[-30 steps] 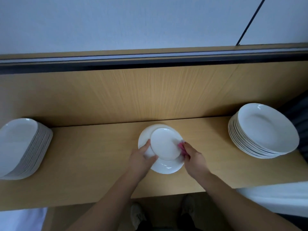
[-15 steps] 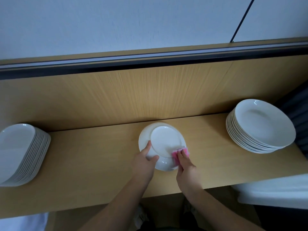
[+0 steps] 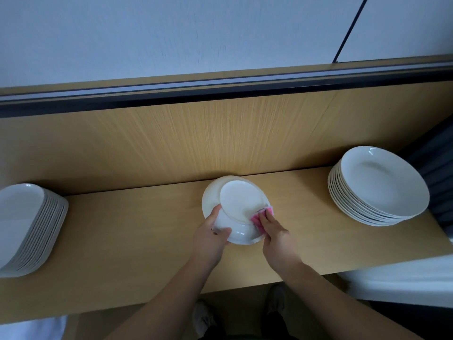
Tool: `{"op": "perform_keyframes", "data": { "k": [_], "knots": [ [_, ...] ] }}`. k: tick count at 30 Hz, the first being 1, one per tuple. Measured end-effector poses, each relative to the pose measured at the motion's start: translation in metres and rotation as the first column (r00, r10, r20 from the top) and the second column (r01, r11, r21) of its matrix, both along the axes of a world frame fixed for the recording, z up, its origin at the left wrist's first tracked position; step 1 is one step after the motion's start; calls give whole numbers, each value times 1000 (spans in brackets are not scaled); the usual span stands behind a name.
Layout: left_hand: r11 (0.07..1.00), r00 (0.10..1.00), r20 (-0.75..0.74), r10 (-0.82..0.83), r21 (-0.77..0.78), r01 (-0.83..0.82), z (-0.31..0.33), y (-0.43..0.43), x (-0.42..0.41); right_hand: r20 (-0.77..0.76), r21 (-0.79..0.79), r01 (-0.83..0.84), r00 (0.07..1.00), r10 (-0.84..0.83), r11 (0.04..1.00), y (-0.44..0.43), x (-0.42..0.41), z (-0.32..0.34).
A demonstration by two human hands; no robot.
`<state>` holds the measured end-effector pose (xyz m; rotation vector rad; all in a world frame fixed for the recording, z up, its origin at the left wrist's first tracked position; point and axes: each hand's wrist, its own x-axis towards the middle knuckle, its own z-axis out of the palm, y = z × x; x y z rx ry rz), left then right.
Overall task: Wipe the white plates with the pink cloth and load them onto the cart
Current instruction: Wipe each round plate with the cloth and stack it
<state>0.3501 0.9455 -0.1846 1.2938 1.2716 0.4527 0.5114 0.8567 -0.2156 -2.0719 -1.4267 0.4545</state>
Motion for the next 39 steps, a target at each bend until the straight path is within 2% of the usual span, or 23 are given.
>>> {"op": "perform_keyframes", "data": {
  "k": [4, 8, 9, 11, 13, 14, 19, 22, 24, 28, 31, 33, 35, 37, 39],
  "knots": [
    [999, 1000, 20, 3, -41, -2, -3, -3, 2, 63, -13, -100, 993, 100, 995, -22, -14, 6],
    [998, 995, -103, -19, 58, 25, -7, -3, -2, 160, 85, -121, 981, 106, 989, -5, 16, 20],
    [997, 991, -129, -30, 73, 40, -7, -3, -2, 188, 73, -165, 971, 149, 984, 4, 22, 23],
    [993, 983, -174, -61, 87, 77, -5, -4, 0, 250, -37, -347, 905, 345, 937, 19, 27, 21],
    [987, 972, -213, -96, 108, 121, -5, -4, 2, 229, -140, -496, 826, 515, 857, 28, 28, 11],
    [984, 969, -224, -103, 119, 133, -5, -3, 2, 193, -160, -522, 816, 545, 838, 31, 28, 9],
    [968, 945, -294, -142, 156, 194, -1, -3, 6, 121, -225, -537, 813, 570, 813, 67, 29, 22],
    [973, 944, -306, -122, 150, 175, 1, -6, 8, 188, -297, -519, 791, 582, 801, 89, 34, 24],
    [984, 956, -277, -97, 121, 134, 2, -7, 7, 193, -330, -469, 816, 545, 819, 95, 42, 23],
    [990, 970, -233, -73, 97, 98, 3, -3, 6, 104, -257, -437, 874, 474, 862, 83, 60, 6],
    [996, 985, -166, -42, 72, 55, 2, -2, 7, 100, -228, -397, 899, 427, 889, 58, 62, 6],
    [995, 988, -149, -37, 82, 50, 0, -2, 7, 149, -156, -438, 875, 460, 885, 38, 55, 11],
    [995, 988, -153, -38, 81, 51, -1, -2, 8, 188, -125, -523, 822, 538, 843, 22, 44, 15],
    [995, 986, -162, -39, 88, 53, -1, -2, 10, 143, -104, -559, 810, 568, 823, 20, 44, 19],
    [994, 996, -89, 11, 105, -1, 1, -4, 11, 47, -125, -527, 843, 535, 841, 25, 53, 28]
  ]
}}
